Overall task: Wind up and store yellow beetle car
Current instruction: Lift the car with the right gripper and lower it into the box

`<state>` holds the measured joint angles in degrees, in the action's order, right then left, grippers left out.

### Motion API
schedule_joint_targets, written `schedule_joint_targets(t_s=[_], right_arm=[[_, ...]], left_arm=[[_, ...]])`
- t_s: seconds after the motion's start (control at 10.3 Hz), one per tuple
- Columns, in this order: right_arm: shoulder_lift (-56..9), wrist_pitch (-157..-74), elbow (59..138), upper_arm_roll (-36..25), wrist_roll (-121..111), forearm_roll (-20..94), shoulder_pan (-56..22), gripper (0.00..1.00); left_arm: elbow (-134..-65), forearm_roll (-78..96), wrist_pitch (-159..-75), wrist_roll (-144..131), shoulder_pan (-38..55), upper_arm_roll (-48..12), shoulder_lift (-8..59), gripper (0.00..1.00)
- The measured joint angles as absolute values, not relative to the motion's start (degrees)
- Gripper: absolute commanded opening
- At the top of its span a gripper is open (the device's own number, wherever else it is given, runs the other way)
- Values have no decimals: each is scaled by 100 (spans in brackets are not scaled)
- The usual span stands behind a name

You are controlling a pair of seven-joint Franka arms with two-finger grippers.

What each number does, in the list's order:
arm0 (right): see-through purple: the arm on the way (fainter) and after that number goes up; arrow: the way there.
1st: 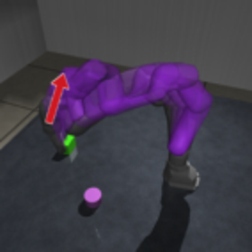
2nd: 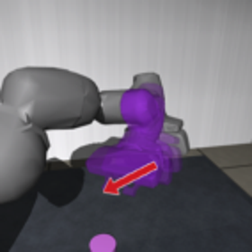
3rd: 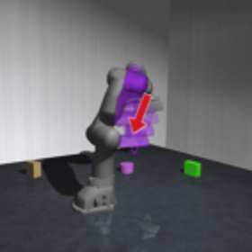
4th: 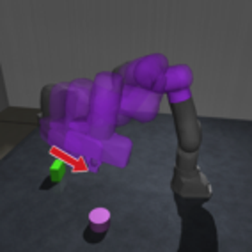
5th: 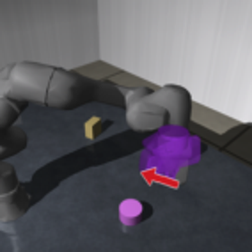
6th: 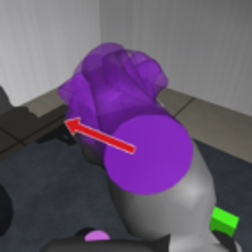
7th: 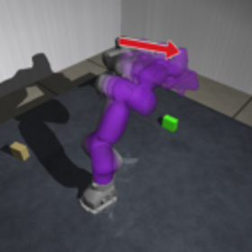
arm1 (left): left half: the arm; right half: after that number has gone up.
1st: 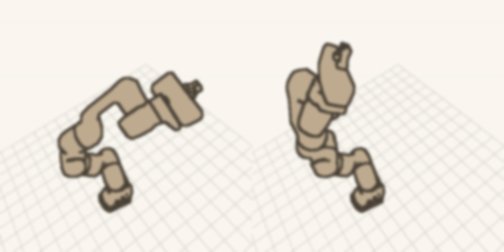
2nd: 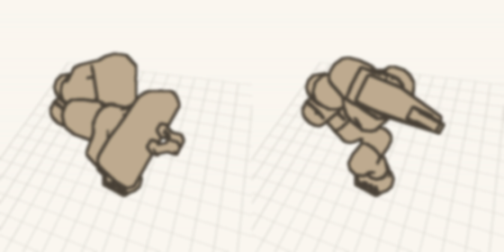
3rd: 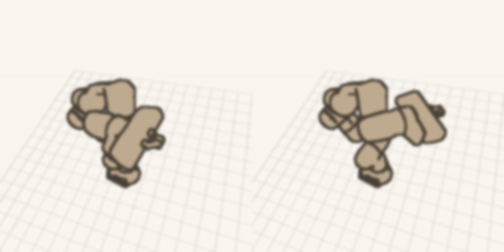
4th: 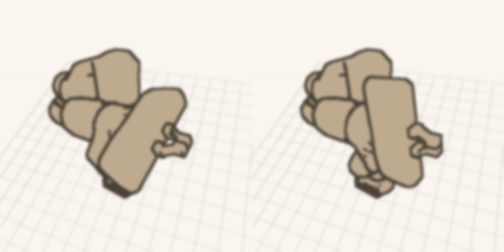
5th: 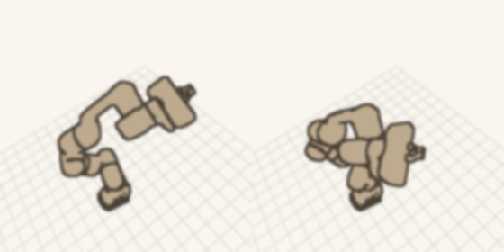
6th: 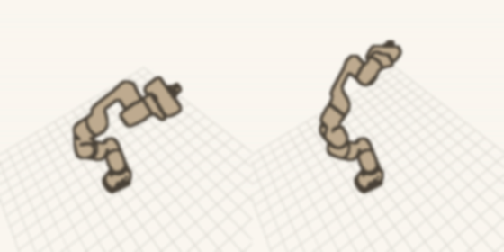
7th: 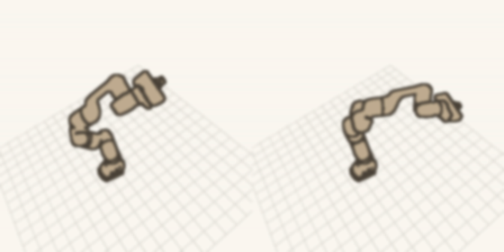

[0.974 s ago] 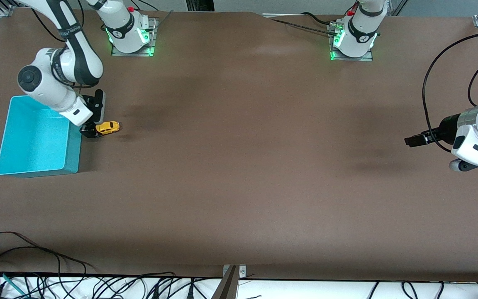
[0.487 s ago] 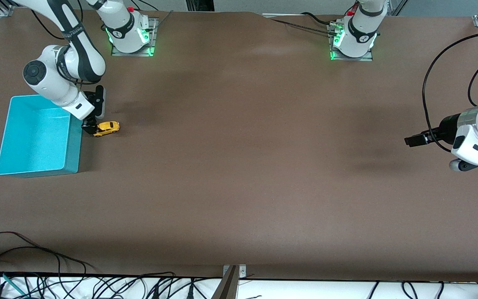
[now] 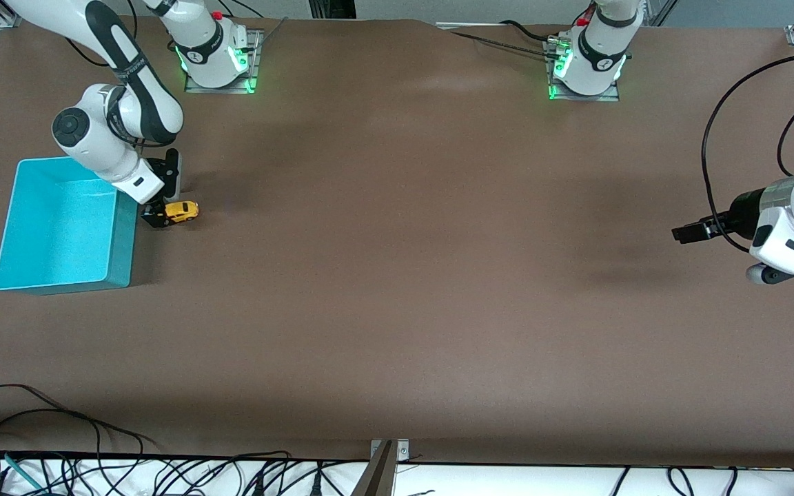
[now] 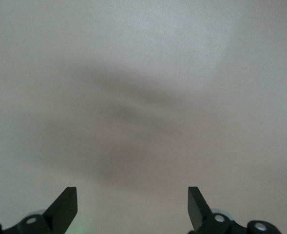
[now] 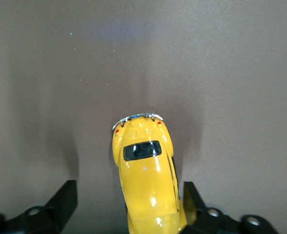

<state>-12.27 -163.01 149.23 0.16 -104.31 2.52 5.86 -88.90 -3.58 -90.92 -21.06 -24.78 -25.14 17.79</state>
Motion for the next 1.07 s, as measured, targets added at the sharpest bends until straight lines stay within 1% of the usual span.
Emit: schedule_joint_targets(t_s=[0.1,0.29,0.39,0.78,1.07], right_arm=[[-1216,-16316,14911,17,-10434,252,586,0],[-1076,-16230,14888,17,-10437,252,586,0],[-904,-16005,14864,17,-10437,252,586,0],[151,-14394,14544,17,-10437,253,589,0],[640,-13199,14019,-114,-10664,253,600,0]], left_arm=[[-8890,-358,-9092,-2106,-2478,-2513,1779,100],[-8890,-358,-9091,-2106,-2479,-2513,1779,100],[-8890,-358,-9090,-2106,-2479,-2513,1779,100],[-8890,-358,-9088,-2106,-2479,-2513,1779,100],[-8890,-358,-9087,-2106,-2479,-2513,1779,100]])
